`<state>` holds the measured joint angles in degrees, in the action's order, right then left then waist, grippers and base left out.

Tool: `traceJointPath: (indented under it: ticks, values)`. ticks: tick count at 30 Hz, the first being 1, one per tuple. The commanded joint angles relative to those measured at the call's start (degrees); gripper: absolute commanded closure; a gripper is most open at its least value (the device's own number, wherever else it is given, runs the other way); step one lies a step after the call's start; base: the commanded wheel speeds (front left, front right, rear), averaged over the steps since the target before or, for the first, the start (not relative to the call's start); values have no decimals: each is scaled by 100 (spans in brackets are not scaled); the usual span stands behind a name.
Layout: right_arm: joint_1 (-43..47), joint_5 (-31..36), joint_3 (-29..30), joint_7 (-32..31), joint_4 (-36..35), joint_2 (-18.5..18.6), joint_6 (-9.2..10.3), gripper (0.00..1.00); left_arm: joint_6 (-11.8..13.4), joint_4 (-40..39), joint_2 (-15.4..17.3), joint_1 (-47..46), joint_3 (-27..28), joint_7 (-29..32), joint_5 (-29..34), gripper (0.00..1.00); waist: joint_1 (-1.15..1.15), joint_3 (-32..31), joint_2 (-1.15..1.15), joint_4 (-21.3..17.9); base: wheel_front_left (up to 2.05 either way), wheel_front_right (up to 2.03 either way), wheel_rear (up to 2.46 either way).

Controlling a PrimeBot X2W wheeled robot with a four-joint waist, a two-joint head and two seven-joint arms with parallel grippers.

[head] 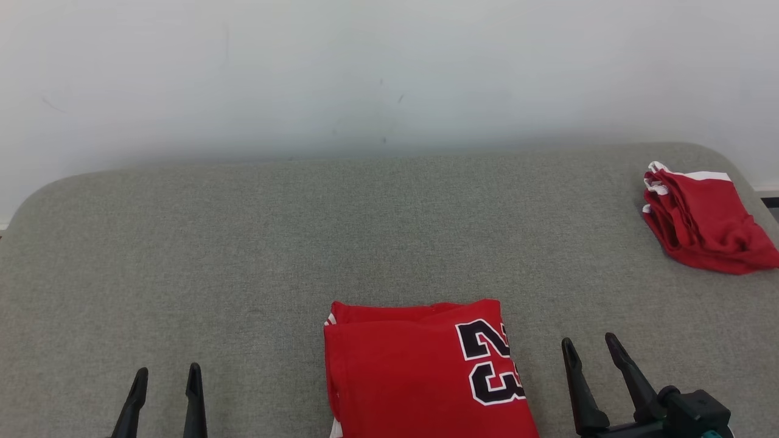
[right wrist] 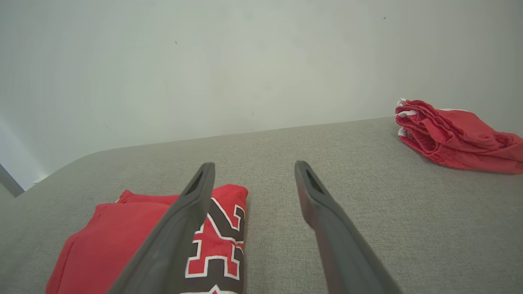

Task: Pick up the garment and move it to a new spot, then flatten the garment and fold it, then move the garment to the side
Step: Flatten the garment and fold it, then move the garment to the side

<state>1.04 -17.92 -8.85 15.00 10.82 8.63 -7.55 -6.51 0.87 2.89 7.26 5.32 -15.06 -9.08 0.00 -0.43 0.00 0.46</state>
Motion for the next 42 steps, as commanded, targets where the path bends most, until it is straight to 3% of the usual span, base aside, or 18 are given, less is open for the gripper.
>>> traceJointPath:
  ticks: [1, 17, 27, 42]
  values:
    - [-57, 42, -5, 23, 21, -9, 17, 0, 1, 12, 0, -20, 19, -12, 6, 0, 0, 5, 0, -2, 0, 0, 0]
    - [-245, -147, -194, 22, 194, 97, 17, 0, 40, 34, -1, -72, -33, -12, -28, 0, 0, 98, 0, -6, 0, 0, 0]
    - [-923, -430, -752, -321, 977, 307, 17, 0, 87, 60, -1, -271, -199, -12, -48, 0, 0, 345, 0, 162, 0, 0, 0]
    - [-1688, -759, -1363, -466, 2647, 306, 17, 0, 122, 174, 0, -596, -355, -12, -172, 0, 0, 766, 0, 523, 0, 0, 0]
